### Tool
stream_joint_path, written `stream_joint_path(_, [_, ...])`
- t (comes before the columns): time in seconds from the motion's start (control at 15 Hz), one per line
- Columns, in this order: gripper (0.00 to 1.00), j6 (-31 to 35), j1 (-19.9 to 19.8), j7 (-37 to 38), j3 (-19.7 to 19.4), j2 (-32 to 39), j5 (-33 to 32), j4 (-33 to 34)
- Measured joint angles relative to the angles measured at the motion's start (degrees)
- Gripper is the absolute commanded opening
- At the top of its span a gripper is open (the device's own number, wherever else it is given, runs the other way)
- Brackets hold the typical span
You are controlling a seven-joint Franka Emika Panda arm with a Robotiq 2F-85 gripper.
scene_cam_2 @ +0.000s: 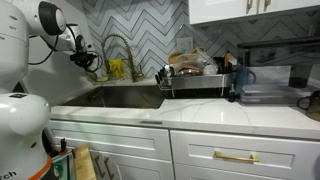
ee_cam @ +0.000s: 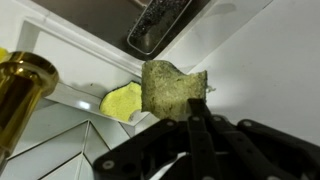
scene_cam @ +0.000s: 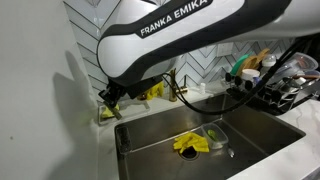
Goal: Pick up the dirty sponge on the top left side of the sink and then put it in the rack on the left side of the sink
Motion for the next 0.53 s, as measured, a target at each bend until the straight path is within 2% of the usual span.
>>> stream_joint_path(0.2, [0.01,0.0,-1.9,-0.2,2.1,-0.6,3.8,-2.6])
stream_joint_path(0.53, [0.0,0.0,-2.5,-0.1,2.4,-0.7,4.2,-3.2])
